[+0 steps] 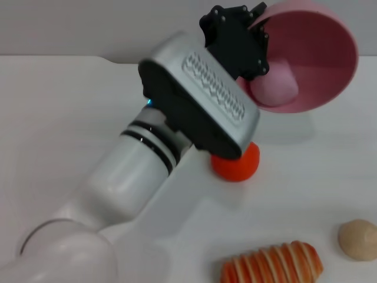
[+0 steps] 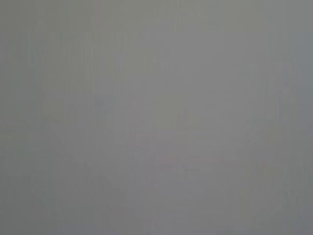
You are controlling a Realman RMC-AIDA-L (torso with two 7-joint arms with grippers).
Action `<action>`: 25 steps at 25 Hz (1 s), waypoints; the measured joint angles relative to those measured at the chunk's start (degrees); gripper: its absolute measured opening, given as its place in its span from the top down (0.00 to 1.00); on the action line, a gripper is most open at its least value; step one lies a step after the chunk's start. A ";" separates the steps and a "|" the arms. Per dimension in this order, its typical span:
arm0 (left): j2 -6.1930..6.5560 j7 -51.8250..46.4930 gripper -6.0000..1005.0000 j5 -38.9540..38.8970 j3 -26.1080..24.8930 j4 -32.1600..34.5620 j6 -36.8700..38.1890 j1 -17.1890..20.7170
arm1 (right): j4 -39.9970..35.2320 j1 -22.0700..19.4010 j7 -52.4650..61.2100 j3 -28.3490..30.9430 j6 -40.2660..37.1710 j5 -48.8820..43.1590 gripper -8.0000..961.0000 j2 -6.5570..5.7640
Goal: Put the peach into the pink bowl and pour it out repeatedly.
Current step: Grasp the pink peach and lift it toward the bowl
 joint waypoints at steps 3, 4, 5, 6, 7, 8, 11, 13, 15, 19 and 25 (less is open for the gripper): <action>-0.04 -0.06 0.95 2.66 2.77 -2.10 -6.14 -0.06 | 0.18 0.04 0.01 0.00 -0.12 0.00 0.43 -0.04; -0.04 -0.08 0.95 3.38 3.55 -2.70 -8.05 -0.10 | 0.20 0.06 0.01 0.00 -0.13 0.00 0.43 -0.05; -0.06 -0.10 0.95 4.12 4.32 -3.33 -9.99 -0.10 | 0.22 0.08 0.01 0.00 -0.14 0.00 0.43 -0.06; -0.07 -0.14 0.95 4.59 4.67 -3.59 -11.09 -0.09 | 0.24 0.11 0.01 0.00 -0.15 0.00 0.43 -0.06; -0.10 -0.19 0.95 5.18 5.14 -3.96 -12.33 -0.05 | 0.27 0.15 0.01 0.00 -0.16 0.00 0.43 -0.07; -0.11 -0.27 0.95 5.57 5.44 -4.22 -13.21 -0.05 | 0.28 0.20 0.01 0.01 -0.16 0.00 0.43 -0.07; -0.12 -0.75 0.95 5.98 5.98 -4.64 -14.55 -0.07 | 0.28 0.40 0.01 0.01 -0.18 0.00 0.43 -0.07; -0.12 -1.13 0.95 6.01 6.01 -4.66 -14.65 -0.08 | 0.28 0.65 0.01 0.01 -0.18 -0.11 0.43 -0.07; -0.12 -2.42 0.95 6.02 5.78 -4.67 -14.48 -0.07 | 0.38 0.92 0.06 0.01 -0.17 -0.30 0.43 -0.07; 0.07 -7.76 0.95 5.53 2.32 -3.93 -9.66 0.05 | 1.40 1.61 1.01 0.01 -0.09 -0.59 0.43 -0.23; 0.14 -20.37 0.95 3.50 -16.34 -0.41 18.22 -0.74 | -1.45 3.19 9.08 -0.07 -1.03 -9.64 0.43 -0.38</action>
